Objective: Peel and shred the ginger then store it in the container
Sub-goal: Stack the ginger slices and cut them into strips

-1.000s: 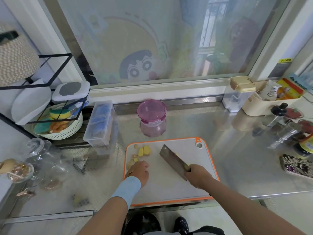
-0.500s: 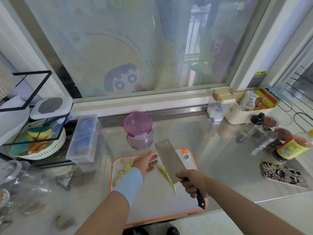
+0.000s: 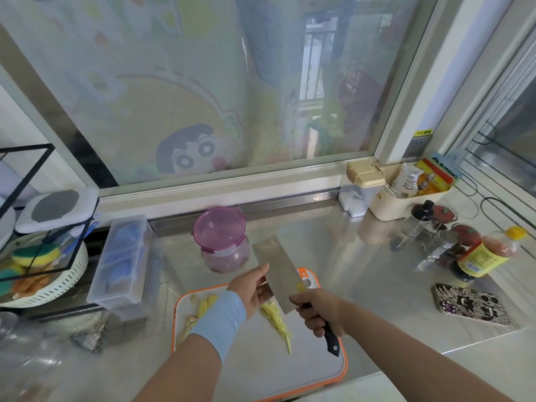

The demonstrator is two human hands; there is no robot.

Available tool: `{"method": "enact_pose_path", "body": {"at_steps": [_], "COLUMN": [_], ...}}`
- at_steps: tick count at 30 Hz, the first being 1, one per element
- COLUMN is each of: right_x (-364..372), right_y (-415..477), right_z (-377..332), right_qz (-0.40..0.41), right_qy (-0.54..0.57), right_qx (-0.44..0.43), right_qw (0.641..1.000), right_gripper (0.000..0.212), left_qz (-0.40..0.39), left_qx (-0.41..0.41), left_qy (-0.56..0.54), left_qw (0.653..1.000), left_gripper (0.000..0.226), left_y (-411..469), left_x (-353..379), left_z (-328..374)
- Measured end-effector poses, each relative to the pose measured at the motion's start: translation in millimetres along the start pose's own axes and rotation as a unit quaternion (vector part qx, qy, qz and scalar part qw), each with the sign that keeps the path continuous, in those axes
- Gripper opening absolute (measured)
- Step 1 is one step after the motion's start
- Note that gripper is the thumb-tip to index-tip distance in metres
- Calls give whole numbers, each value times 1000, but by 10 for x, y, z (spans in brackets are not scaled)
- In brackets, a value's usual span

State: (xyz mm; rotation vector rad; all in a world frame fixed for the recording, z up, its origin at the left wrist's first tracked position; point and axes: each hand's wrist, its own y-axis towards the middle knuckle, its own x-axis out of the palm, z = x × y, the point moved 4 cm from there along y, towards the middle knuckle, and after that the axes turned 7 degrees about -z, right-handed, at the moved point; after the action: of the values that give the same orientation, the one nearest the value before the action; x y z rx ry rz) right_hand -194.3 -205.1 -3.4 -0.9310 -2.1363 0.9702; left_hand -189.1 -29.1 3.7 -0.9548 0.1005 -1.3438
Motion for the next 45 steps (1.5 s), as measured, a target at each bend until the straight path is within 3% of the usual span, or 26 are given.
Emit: {"method": "enact_pose_path", "body": {"at_steps": [5,11,16,19,23,26,29,31,35,39,43,45], "right_x": [38,96,62,62,65,140,262,293,212,59,-70,-99], "right_y": [66,127,151,111,40,-4,-25,-41,-79,-115,-107,-99], "right_z": [-71,-76,-6,48,134,153,129,123,150,180,240,263], "right_qz": [41,100,156,181,195,175,134,125,130,171,190,198], "right_qy": [30,28,6,-31,-61,7,45,49,47,43,26,8], "right_qx": [-14,-28,-50,-55,-60,-59,-68,-66,-65,-67,-69,-71], "right_qw": [999,994,986,981,977,983,988,989,988,982,979,978], "right_gripper": [36,30,23,15,10,18,22,22,22,23,20,19], "left_qz": [-29,-35,38,36,20,-23,-55,-56,-70,-37,-47,-54], "left_qx": [-57,-70,-1,9,22,-17,-82,-91,-87,-91,-86,-65], "left_qy": [108,214,395,437,426,389,199,83,57,130,225,320], "left_qw": [992,974,918,899,904,921,975,991,992,987,969,944], "left_gripper": [24,27,7,18,21,25,13,11,16,18,37,43], "left_y": [-51,-79,-9,-45,-94,-112,-161,-186,-205,-156,-86,-47], "left_x": [-107,-287,-516,-474,-463,-398,-228,-159,-175,-280,-286,-244], "left_z": [-194,-324,-331,-319,-254,-298,-448,-488,-462,-436,-425,-441]}}
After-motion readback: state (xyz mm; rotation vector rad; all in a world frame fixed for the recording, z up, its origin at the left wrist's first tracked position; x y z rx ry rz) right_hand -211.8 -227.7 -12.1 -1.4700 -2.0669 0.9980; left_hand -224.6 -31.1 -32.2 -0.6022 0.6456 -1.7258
